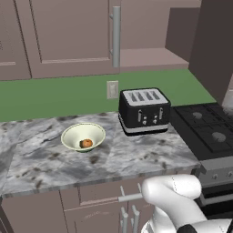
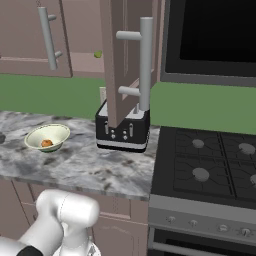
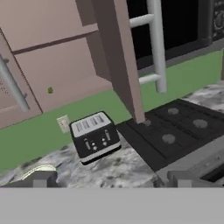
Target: Open the cabinet. Pick the kiwi and tangerine from the cabinet and place them into the bowl. Then close the cabinet.
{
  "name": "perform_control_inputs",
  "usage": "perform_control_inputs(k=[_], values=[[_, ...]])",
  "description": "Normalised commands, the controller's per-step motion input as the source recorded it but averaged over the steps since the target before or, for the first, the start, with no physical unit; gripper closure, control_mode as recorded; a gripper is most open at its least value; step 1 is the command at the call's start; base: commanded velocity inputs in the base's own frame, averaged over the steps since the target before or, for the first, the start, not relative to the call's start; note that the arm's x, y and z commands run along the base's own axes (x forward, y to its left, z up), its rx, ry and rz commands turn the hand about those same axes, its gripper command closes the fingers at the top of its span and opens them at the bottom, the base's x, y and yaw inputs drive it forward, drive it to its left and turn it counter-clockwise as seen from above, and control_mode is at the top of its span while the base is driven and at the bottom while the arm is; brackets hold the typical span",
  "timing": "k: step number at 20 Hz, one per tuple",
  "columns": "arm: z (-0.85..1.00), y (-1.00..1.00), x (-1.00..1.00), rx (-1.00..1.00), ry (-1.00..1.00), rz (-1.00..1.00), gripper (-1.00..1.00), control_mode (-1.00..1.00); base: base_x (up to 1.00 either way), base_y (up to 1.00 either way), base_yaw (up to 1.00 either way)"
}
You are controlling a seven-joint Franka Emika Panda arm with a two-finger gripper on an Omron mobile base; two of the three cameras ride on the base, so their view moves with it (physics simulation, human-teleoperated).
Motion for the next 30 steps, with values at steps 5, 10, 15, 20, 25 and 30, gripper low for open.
perform_control_inputs(k=[5, 10, 15, 20, 25, 30], values=[[-0.24, -0.42, -0.59, -0.30, -0.17, 0.21, -1.00, -1.00, 0.00, 0.00, 0.00], [-0.01, -0.53, -0.40, -0.12, -0.17, 0.26, -1.00, -1.00, 0.00, 0.00, 0.00], [0.00, -0.42, 0.00, -0.01, -0.08, 0.34, -1.00, -1.00, 0.00, 0.00, 0.00], [-0.02, -0.15, 0.36, 0.00, -0.05, 0.29, -1.00, -1.00, 0.00, 0.00, 0.00], [-0.36, 0.02, 0.89, 0.00, -0.01, 0.27, -1.00, -1.00, 0.00, 0.00, 0.00], [-0.39, 0.00, 0.54, 0.00, -0.01, 0.23, -1.00, -1.00, 0.00, 0.00, 0.00]])
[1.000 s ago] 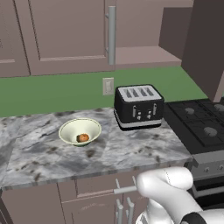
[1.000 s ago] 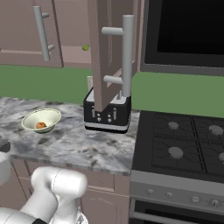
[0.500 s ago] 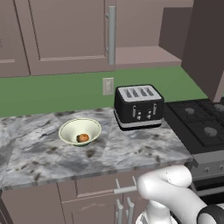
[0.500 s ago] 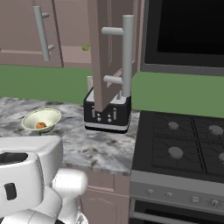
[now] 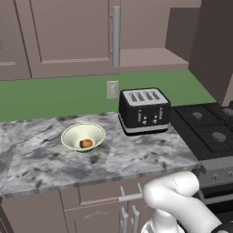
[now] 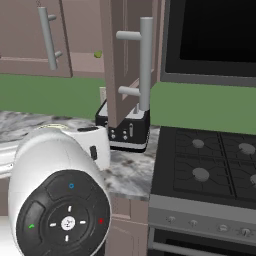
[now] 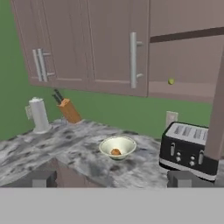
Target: Open the cabinet. Pick the kiwi and tangerine from the cabinet and place them into the bowl. Then close the cabinet.
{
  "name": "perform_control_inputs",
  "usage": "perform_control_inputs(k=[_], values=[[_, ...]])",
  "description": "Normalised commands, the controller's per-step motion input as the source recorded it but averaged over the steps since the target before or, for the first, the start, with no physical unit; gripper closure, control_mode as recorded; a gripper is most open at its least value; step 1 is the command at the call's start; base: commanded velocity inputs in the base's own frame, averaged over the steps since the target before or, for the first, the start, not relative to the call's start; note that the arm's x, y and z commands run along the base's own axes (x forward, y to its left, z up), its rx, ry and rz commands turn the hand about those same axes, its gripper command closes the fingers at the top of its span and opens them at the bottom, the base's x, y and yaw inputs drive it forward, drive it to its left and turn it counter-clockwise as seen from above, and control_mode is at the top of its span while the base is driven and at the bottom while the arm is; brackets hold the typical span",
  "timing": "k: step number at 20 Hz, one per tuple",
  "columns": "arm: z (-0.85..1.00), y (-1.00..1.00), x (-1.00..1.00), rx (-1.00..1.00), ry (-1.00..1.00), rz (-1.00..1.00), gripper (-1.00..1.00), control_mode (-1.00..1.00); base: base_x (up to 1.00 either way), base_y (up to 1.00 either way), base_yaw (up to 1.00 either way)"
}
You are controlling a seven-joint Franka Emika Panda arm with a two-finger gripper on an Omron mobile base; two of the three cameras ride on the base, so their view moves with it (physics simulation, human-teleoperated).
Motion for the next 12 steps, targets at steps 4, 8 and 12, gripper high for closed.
perform_control_inputs(k=[4, 8, 12], values=[[0.00, -0.03, 0.00, 0.00, -0.01, 0.02, -1.00, -1.00, 0.00, 0.00, 0.00], [-0.25, 0.00, 0.00, 0.03, -0.11, 0.00, -1.00, -1.00, 0.00, 0.00, 0.00], [-0.02, -0.07, 0.00, 0.13, -0.12, 0.00, -1.00, -1.00, 0.00, 0.00, 0.00]])
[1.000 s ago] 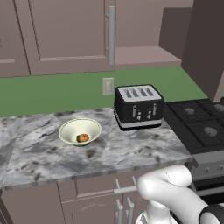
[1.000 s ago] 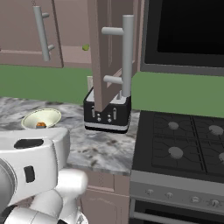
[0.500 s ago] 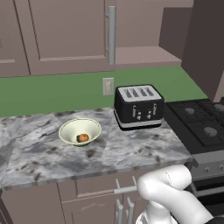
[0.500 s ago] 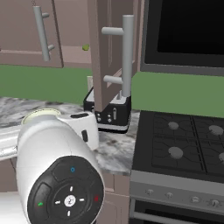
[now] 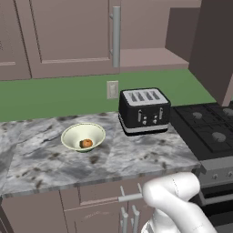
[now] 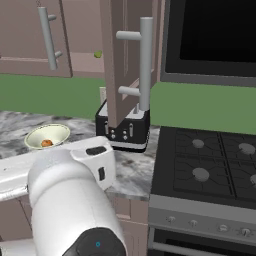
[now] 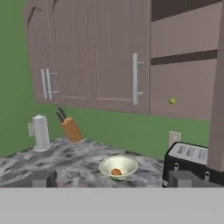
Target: Open the cabinet. Pick the kiwi and tangerine from the cabinet and place them into the bowl. Then close the cabinet.
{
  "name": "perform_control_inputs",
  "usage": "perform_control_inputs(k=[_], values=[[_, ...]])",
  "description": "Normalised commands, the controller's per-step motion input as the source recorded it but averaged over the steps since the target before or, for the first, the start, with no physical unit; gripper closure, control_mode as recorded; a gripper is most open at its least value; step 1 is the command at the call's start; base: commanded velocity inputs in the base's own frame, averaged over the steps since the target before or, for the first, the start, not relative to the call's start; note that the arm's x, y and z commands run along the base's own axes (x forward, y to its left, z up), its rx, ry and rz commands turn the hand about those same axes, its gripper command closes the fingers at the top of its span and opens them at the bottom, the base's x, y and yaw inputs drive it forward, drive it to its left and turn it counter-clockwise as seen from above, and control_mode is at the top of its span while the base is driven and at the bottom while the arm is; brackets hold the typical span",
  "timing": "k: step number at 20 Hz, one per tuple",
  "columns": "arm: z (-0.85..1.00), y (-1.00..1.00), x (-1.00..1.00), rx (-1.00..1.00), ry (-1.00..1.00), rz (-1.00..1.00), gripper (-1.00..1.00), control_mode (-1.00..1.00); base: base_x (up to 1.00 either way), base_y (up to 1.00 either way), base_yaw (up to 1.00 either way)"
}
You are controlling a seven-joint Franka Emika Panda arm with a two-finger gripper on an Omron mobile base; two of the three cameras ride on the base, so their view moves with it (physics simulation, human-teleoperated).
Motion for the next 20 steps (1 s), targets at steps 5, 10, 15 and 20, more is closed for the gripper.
perform_control_inputs(k=[5, 10, 15, 20], values=[[0.00, -0.43, 0.04, 0.26, -0.02, 0.06, -1.00, -1.00, 0.00, 0.00, 0.00], [0.00, -0.34, 0.19, 0.34, 0.00, 0.06, -1.00, -1.00, 0.00, 0.00, 0.00], [0.00, -0.04, 0.36, 0.24, 0.00, 0.03, -1.00, -1.00, 0.00, 0.00, 0.00], [-0.02, 0.01, 0.61, 0.11, 0.00, 0.00, -1.00, -1.00, 0.00, 0.00, 0.00]])
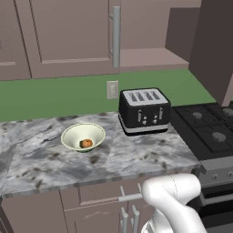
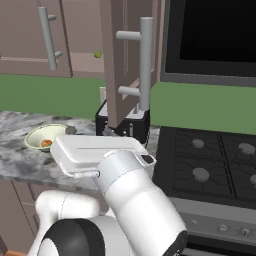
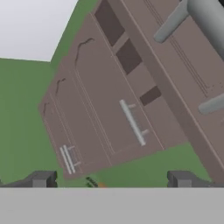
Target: Open the cabinet. Pick the kiwi and tangerine from the cabinet and place them into the bowl. Then close the cabinet.
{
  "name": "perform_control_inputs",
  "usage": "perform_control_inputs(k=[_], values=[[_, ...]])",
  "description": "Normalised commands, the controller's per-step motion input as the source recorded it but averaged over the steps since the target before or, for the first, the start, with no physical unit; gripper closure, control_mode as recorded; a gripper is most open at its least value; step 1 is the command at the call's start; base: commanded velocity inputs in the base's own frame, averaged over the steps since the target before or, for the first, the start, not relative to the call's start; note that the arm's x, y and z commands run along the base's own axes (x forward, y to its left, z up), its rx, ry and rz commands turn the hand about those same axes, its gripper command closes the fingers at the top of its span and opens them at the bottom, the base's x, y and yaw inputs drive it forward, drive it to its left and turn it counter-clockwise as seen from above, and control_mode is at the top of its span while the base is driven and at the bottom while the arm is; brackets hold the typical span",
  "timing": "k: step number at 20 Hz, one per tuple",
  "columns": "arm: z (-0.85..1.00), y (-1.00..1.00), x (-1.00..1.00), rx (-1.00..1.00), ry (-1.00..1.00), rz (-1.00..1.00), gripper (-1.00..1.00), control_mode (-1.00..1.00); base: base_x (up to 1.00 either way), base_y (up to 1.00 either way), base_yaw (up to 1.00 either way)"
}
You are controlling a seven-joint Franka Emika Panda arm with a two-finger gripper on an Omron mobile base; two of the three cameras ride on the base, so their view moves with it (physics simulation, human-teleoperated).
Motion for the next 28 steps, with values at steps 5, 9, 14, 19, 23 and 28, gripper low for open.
perform_control_inputs(k=[5, 9, 14, 19, 23, 28], values=[[0.00, 0.02, 0.76, 0.06, 0.00, 0.00, -1.00, -1.00, 0.00, 0.00, 0.00], [0.00, 0.06, 0.81, 0.03, 0.00, 0.00, -1.00, -1.00, 0.00, 0.00, 0.00], [0.00, 0.12, 0.98, 0.02, 0.00, 0.00, -1.00, -1.00, 0.00, 0.00, 0.00], [-0.02, 0.17, 1.00, 0.00, 0.00, 0.00, -1.00, -1.00, 0.00, 0.00, 0.00], [-0.11, 0.43, 1.00, 0.00, 0.01, -0.03, -1.00, -1.00, 0.00, 0.00, 0.00], [-0.24, 0.84, 1.00, -0.02, 0.00, -0.12, -1.00, -1.00, 0.00, 0.00, 0.00]])
